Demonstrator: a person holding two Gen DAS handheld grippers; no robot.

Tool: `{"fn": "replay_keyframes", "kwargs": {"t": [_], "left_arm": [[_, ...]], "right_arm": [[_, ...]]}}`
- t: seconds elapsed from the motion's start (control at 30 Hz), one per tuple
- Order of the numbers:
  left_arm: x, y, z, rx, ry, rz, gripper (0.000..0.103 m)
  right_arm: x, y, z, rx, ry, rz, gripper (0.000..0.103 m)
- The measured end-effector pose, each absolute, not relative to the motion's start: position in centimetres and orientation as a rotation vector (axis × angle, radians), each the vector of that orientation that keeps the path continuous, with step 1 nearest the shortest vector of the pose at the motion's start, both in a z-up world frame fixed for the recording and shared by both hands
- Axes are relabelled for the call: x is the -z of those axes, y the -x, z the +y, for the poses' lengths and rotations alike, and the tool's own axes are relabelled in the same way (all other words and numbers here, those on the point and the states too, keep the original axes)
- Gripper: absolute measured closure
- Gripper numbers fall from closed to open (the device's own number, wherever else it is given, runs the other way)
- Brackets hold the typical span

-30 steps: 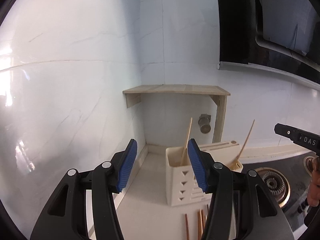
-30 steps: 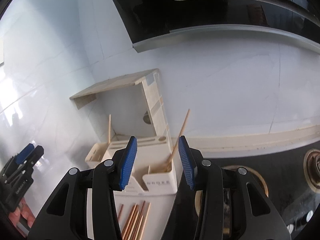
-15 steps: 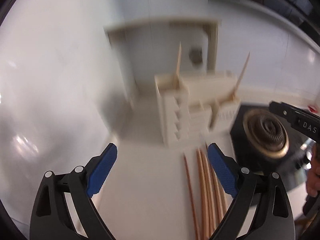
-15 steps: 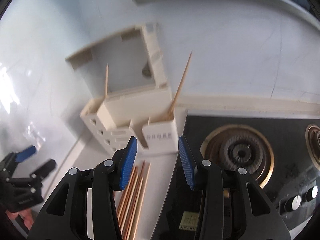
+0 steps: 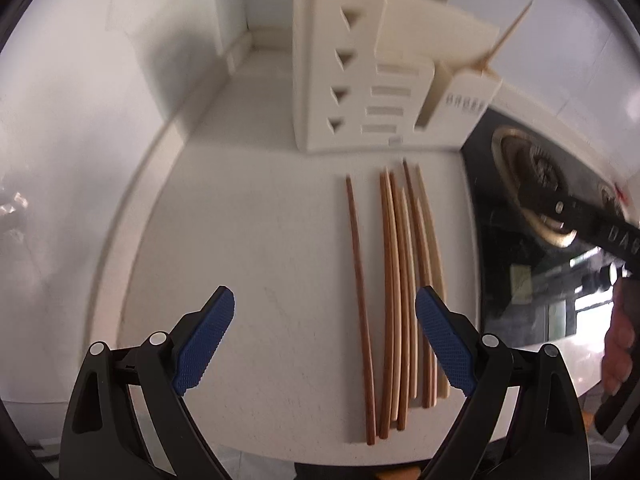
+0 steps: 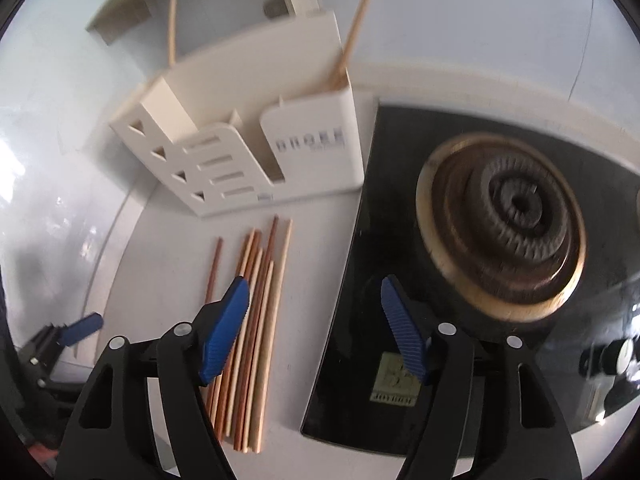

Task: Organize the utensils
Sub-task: 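Move both open tools back down toward the remaining chopsticks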

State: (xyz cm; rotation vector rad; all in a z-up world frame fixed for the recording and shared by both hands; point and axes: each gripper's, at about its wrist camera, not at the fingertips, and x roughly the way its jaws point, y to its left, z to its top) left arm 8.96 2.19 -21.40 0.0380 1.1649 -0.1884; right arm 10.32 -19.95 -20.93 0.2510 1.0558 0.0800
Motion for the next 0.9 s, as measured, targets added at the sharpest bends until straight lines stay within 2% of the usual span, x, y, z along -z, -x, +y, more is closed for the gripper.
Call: {"fn": "replay_keyframes", "kwargs": {"t": [0.23, 0.57, 0.63, 0.7, 0.8, 0.9], "left_arm": [[23.4, -9.6, 2.6, 0.175, -0.011, 1.264, 0.013], [26.3, -11.0, 1.7, 0.173, -0.072, 1.419, 0.022], [26.7, -11.2, 1.2, 0.170, -0.100, 1.440, 0.025], [26.9, -11.4, 0.8, 0.163, -0.117, 1.451, 0.034], [27.4, -11.7, 0.3, 0.152, -0.131, 1.471, 0.041], [27.7, -11.9, 0.0, 0.163, -0.121, 1.499, 0.043]], "right_arm": [[22.1, -11.8, -19.8, -0.080, -0.278, 1.171, 0.029], [21.1, -12.1, -20.1, -0.064, -0.247, 1.145, 0.029], [21.0, -12.0, -20.3, -0.065, -0.248, 1.143, 0.029], [20.9, -11.9, -20.4, -0.070, -0.253, 1.149, 0.029], [21.2, -11.8, -20.7, -0.072, -0.270, 1.176, 0.029], [21.7, -12.0, -20.5, -0.076, -0.264, 1.216, 0.029]]}}
